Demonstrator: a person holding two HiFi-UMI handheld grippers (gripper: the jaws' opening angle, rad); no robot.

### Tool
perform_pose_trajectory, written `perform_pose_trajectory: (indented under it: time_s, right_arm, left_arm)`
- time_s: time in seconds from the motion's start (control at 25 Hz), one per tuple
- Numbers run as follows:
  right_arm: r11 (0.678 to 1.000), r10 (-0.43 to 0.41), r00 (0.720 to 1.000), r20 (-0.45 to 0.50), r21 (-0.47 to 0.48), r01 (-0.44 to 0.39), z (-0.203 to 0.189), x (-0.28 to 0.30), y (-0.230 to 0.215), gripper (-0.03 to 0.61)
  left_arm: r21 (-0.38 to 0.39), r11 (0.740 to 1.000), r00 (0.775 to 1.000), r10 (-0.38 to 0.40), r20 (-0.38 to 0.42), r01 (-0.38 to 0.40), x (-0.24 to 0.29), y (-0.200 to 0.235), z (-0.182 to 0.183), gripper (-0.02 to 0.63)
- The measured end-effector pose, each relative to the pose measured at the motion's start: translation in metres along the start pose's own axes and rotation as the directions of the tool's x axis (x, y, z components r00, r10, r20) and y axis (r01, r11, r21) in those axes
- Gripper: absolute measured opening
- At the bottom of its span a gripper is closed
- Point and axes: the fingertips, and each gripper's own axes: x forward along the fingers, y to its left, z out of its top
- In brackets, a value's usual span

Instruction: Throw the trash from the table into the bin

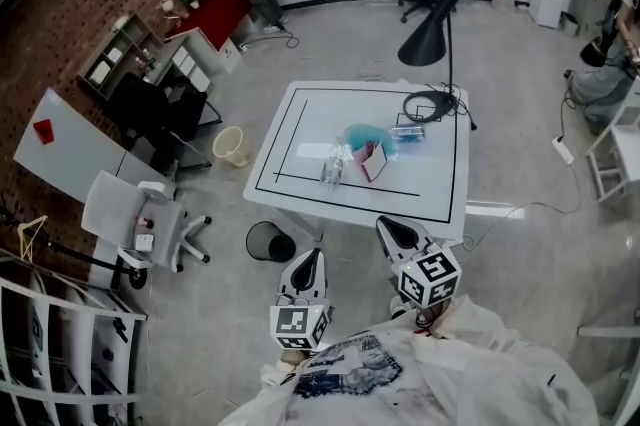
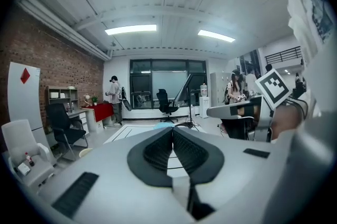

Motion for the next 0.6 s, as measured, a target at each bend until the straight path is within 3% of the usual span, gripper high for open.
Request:
perform_pose_trajectory:
  time_s: [0.6]
  right_arm:
    - [0.998, -0.059, 0.998, 0.021, 0.033, 0.058, 0.023, 0.037, -0.084, 0.02]
  left_arm:
    - [0.005, 1.0, 1.0, 0.015, -0.005, -0.015, 0.091, 0.006, 0.008, 0.009]
